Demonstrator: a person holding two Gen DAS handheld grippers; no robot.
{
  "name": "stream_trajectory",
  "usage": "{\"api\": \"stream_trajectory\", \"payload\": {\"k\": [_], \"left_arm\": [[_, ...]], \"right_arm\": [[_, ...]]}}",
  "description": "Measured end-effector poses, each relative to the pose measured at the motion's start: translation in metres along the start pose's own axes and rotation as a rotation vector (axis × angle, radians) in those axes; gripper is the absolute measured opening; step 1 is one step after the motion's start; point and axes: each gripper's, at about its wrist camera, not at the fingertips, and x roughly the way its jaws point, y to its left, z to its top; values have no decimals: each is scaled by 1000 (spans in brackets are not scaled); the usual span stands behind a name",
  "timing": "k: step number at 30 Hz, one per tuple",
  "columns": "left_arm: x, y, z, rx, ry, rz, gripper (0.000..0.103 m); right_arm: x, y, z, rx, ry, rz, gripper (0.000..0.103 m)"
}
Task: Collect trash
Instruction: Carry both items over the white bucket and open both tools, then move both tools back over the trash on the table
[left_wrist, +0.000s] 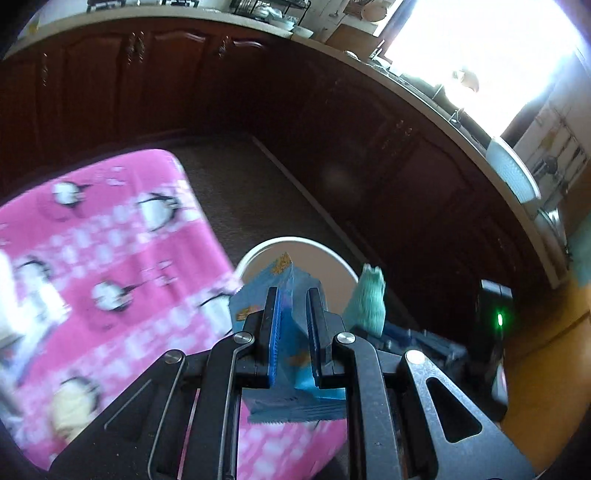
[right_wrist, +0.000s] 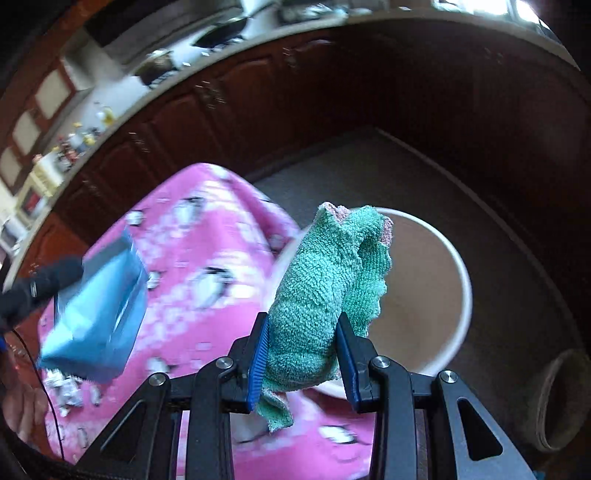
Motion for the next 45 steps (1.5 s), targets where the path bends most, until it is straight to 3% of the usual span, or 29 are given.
{"api": "stream_trajectory", "payload": {"k": [4,7,8,12,22,28,40,45], "left_arm": [[39,-1,9,-49,-2,9,12],[50,1,8,-69,7,35,17],[51,2,7,-70,17,39,24],[42,5,-2,-28,7,70,51],[19,11,-21,62,-38,205,51],[4,12,-31,97,-69,254,51],[-43,31,-49,91,-133,339,52],[-69,44,-61,78,-156,356,60]], "right_arm": [[13,-22,1,10,17,-42,34],[20,-32,2,21,11,-77,47],[18,-34,1,21,-3,-93,52],[17,-38,-1,12,-15,-112,54],[20,-21,-16,9,-12,-89,55],[1,3,-19,-38,-79,-116,69],[-26,48,-24,-89,-122,-102,71],[-37,73,-29,-122,-138,-76,73]]}}
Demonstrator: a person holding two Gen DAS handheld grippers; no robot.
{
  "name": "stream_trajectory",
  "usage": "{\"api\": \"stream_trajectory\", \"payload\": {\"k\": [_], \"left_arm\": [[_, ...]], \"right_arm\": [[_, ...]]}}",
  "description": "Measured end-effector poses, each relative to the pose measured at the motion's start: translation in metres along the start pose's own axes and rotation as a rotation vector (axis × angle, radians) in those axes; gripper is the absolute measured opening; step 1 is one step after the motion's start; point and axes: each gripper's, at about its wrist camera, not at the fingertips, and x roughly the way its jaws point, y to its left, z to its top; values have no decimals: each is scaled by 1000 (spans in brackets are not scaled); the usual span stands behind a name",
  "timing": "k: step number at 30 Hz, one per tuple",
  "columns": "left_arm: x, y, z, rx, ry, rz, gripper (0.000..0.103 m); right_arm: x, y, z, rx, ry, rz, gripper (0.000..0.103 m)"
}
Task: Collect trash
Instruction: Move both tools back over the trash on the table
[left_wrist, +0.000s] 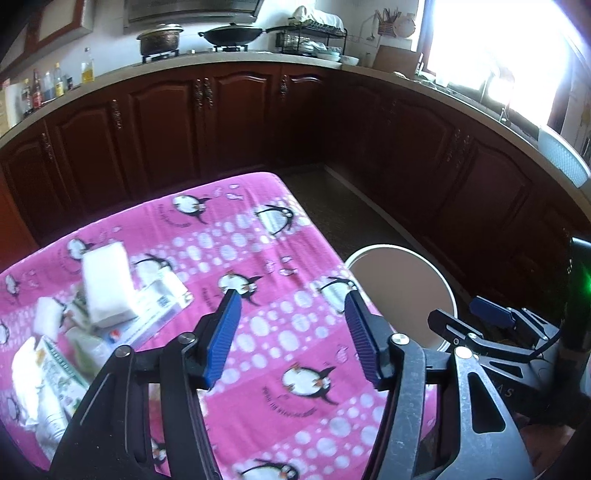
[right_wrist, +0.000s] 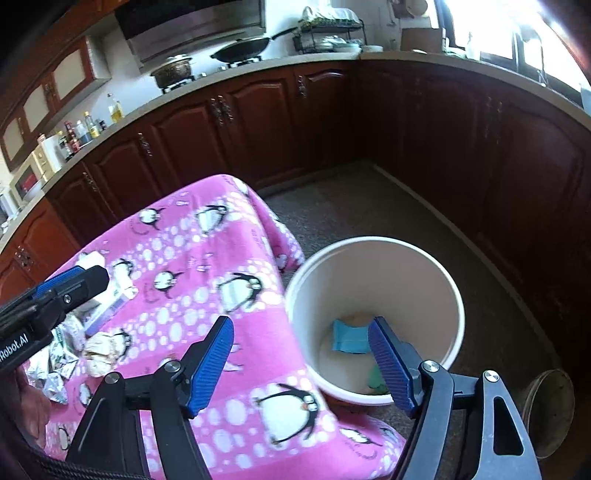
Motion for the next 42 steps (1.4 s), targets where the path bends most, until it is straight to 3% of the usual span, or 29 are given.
{"api": "stream_trajectory", "payload": {"k": [12,18,23,33,38,42], "left_arm": [[-70,87,-33,-145,-14,17,65],[-108,146,-56,-201,-13,86,69],[-127,190,-77,-238,-9,188,69],[-137,241,-106,-321,-12,294,69],[-131,251,-108,-326,3,295,69],[-121,262,-108,-349,29,252,69]], "right_arm": [[-21,73,-7,-113,-8,100,77],[-21,106,-18,-160,19,165,78],[-14,134,-27,-201,54,219,78],[-6,174,-36,-283,85,245,78],[4,192,-37,-309,99,254,78],[15,207,-41,-333,125,260,78]]}}
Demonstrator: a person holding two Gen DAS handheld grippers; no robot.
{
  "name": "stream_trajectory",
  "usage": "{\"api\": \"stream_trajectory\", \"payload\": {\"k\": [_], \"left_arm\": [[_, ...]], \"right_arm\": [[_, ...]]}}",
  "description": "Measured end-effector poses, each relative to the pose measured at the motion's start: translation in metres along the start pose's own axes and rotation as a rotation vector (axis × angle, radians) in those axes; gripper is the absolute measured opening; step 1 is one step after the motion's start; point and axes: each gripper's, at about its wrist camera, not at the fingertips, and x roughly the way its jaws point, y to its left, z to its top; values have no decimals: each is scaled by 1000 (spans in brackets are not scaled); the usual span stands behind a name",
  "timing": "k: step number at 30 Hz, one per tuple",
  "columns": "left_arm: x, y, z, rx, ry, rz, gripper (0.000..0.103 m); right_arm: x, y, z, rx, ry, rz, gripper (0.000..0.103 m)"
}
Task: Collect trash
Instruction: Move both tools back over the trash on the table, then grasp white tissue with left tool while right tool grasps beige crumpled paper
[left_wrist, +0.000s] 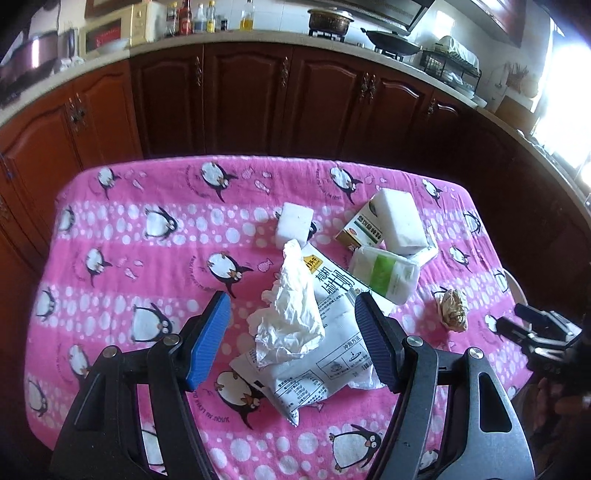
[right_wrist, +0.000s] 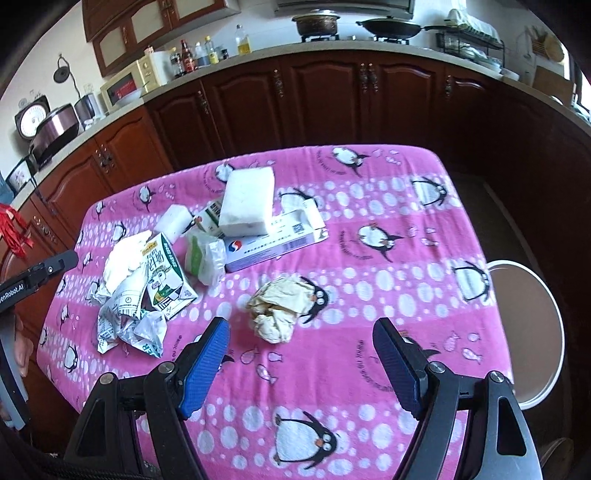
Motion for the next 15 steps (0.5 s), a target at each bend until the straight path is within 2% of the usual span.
{"api": "stream_trajectory", "payload": {"k": [3,11,13,15], "left_arm": [[14,10,4,-44,43,-55,69],[52,18,8,-57,114,-92,68],[60,18,8,-54,136,-126,58],[70,14,7,-38,178,-137,32]], "right_arm": [[12,5,1,-9,27,13,78],[45,10,9,20,83,72,78],[54,9,13,33,91,87,78],[64,8,15,45,106,104,77]]}}
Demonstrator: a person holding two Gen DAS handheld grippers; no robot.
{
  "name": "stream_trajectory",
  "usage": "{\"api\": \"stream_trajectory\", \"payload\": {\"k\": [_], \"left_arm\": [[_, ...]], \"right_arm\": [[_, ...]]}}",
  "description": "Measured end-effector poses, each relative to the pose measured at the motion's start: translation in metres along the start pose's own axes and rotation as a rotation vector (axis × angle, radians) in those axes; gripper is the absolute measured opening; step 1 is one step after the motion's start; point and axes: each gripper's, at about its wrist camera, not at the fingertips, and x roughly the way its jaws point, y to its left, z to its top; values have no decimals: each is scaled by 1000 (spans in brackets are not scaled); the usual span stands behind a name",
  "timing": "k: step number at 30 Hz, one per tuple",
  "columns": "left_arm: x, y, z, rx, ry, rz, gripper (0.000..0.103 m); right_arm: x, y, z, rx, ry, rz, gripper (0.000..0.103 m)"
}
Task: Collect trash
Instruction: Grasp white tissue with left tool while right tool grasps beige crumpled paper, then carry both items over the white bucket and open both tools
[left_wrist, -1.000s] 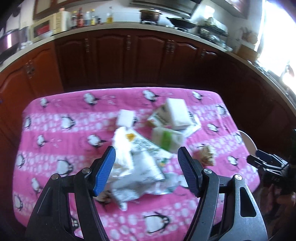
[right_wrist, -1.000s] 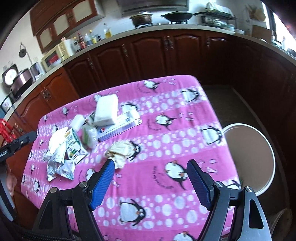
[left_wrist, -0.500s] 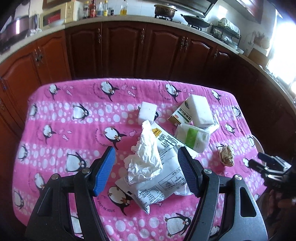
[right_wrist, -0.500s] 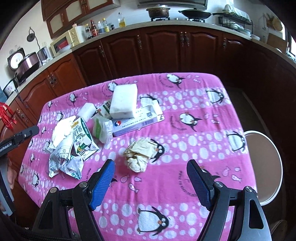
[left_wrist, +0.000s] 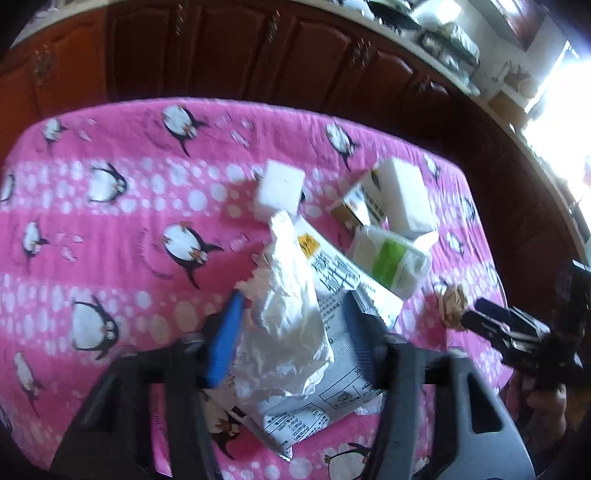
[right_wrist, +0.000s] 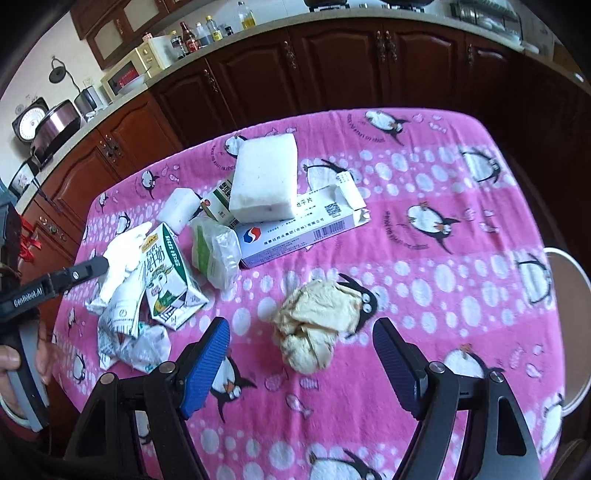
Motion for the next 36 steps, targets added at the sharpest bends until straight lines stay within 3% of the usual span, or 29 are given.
{"api": "stream_trajectory", "payload": {"k": [1,2,4,8,13,20,36], "left_arm": [[4,-1,0,10,15,11,26],[7,-1,0,17,19,16,21],[7,-1,-1,20,15,25,17],[-15,1,-1,14,-25,8,16],[-54,-8,7,36,-107,16,16],[-87,-66,11,144,-198,25,16],[-46,-216,7,348,-164,-78,16]], "right_arm": [[6,-1,2,8,13,5,70],[12,-3,2,19,24,11,55],[22,-8,2,49,47,29,41],[21,-12,-2,79,23,57,24],[-15,-5,-1,45,-57,90,23],[-63,2,1,4,-155,87,23],[-141,-77,-27,71,-246,-75,23]]}}
